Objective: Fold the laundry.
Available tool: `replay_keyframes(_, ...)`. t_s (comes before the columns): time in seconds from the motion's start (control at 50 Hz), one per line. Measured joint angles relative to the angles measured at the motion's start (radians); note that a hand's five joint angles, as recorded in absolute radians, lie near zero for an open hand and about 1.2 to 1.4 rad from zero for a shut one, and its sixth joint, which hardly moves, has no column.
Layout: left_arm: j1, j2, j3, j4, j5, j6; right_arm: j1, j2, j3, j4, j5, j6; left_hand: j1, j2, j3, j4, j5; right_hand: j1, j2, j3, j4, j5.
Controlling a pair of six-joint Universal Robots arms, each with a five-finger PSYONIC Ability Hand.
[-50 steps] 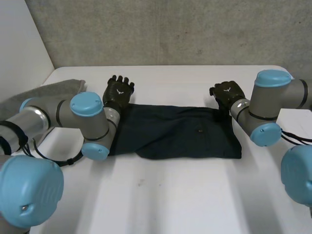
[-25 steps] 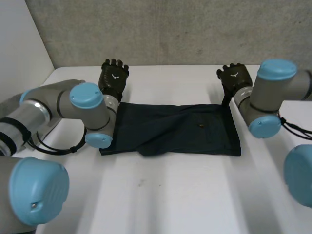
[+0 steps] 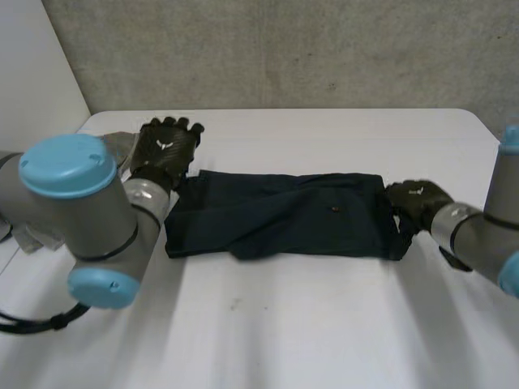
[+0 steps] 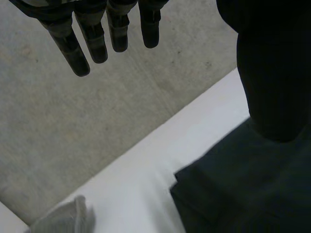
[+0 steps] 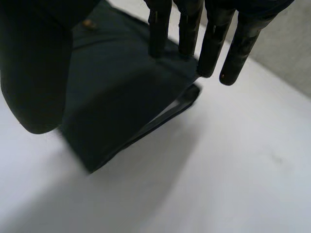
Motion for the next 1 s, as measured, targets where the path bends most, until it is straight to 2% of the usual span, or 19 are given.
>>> replay_keyframes(0.1, -0.007, 0.046, -0.087, 0.004, 0.000, -0.018, -0.018, 0.009, 0.116, -0.149, -0.034, 0.048, 0.000, 0.000, 0.000, 0.000, 0.000, 0.067, 0.084, 0.081, 0.084, 0.071)
replay_keyframes(0.22, -0.014, 0.056, -0.129, 0.009, -0.001, -0.016, -0.024, 0.051, 0.139, -0.256, -0.039, 0.067, 0.000, 0.000, 0.000, 0.000, 0.000, 0.105, 0.140, 0.129, 0.132, 0.118)
replay_keyframes(0.3, -0.016, 0.053, -0.140, 0.011, -0.002, -0.014, -0.025, 0.082, 0.130, -0.292, -0.037, 0.068, 0.000, 0.000, 0.000, 0.000, 0.000, 0.212, 0.265, 0.248, 0.247, 0.225)
replay_keyframes(0.4, -0.017, 0.052, -0.143, 0.012, -0.004, -0.013, -0.026, 0.101, 0.121, -0.314, -0.032, 0.066, 0.000, 0.000, 0.000, 0.000, 0.000, 0.573, 0.793, 0.779, 0.784, 0.720)
replay_keyframes(0.54, -0.017, 0.067, -0.148, 0.011, -0.005, -0.013, -0.060, 0.075, 0.139, -0.314, -0.025, 0.061, 0.000, 0.000, 0.000, 0.000, 0.000, 0.578, 0.804, 0.804, 0.811, 0.741)
replay_keyframes(0.64, -0.017, 0.098, -0.161, 0.011, -0.005, -0.013, -0.147, -0.012, 0.173, -0.298, -0.027, 0.037, 0.000, 0.000, 0.000, 0.000, 0.000, 0.578, 0.804, 0.804, 0.811, 0.742)
replay_keyframes(0.74, -0.017, 0.114, -0.172, 0.010, -0.005, -0.013, -0.220, -0.063, 0.192, -0.280, -0.031, -0.024, 0.000, 0.000, 0.000, 0.000, 0.000, 0.606, 0.804, 0.804, 0.811, 0.765)
replay_keyframes(0.82, -0.015, 0.129, -0.186, 0.010, -0.005, -0.013, -0.277, -0.087, 0.194, -0.256, -0.026, -0.148, 0.000, 0.000, 0.000, 0.000, 0.000, 0.616, 0.804, 0.804, 0.811, 0.772)
replay_keyframes(0.92, -0.013, 0.137, -0.195, 0.009, -0.006, -0.013, -0.260, -0.105, 0.178, -0.247, -0.025, -0.240, 0.000, 0.000, 0.000, 0.000, 0.000, 0.626, 0.804, 0.804, 0.811, 0.772)
replay_keyframes(1.0, -0.011, 0.144, -0.199, 0.006, -0.009, -0.013, -0.177, -0.126, 0.148, -0.250, -0.032, -0.273, 0.000, 0.000, 0.000, 0.000, 0.000, 0.631, 0.804, 0.804, 0.811, 0.776)
